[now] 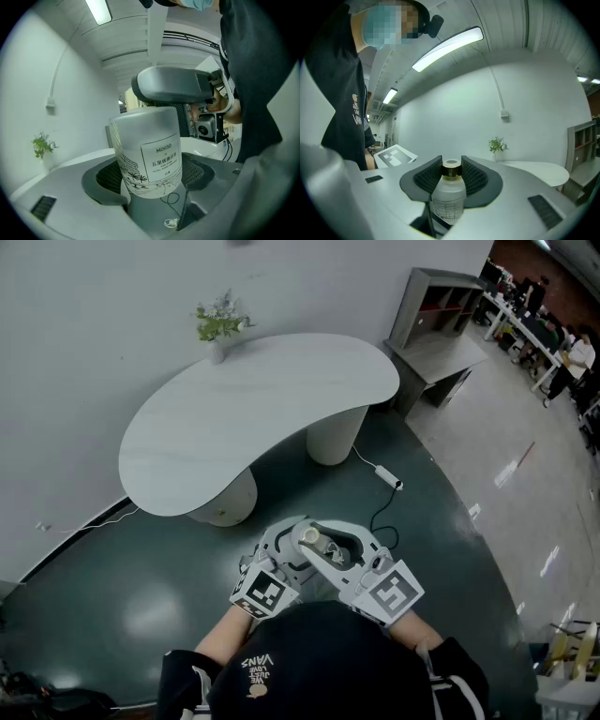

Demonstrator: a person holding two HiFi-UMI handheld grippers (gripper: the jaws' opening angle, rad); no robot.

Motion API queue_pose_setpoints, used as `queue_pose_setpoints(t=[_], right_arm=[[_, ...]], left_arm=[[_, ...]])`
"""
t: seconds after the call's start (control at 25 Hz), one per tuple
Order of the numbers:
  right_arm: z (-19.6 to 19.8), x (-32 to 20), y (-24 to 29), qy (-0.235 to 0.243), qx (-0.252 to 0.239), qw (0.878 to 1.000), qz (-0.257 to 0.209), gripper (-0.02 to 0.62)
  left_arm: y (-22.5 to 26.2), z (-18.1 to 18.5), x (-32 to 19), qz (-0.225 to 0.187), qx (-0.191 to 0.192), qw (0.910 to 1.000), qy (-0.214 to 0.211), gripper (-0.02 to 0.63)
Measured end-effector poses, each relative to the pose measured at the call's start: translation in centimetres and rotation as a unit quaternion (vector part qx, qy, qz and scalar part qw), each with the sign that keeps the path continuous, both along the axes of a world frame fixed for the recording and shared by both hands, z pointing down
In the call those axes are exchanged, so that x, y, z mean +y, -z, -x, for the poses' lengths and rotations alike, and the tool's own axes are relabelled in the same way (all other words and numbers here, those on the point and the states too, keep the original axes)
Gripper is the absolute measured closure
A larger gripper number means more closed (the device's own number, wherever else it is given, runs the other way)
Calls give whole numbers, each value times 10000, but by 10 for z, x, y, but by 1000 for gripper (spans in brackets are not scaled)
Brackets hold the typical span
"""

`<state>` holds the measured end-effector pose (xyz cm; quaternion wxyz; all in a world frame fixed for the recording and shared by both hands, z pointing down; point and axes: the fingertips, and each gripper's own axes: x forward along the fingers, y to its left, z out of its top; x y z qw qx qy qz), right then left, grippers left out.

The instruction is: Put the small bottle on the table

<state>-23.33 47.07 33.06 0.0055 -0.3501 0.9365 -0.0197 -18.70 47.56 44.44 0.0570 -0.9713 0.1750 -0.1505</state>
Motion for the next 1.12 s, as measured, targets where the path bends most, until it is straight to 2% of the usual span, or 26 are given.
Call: queue_pose_setpoints(t=[0.2,0.6,0.8,0.92,1.12], right_arm=[[-11,-5,-22,-52,208,9995,252,449],[-46,-36,-29,-297,-2,9989,361,449],[-82,-82,-31,-269,28,9992,305,449],[-110,-118,-21,-230,-52,9997,75,449],[-160,-173,-14,-80,-6,10000,-30,449]], left_arm=[[0,-7,-10,-21,40,9999,-113,230],[-5,-39,-38,-21,45,9994,-341,230],[-8,-75,-85,-95,85,9994,-311,230],[-6,-104,-118,-69,156,9996,-232,230],[1,-157,-175,-175,234,9996,-66,230]])
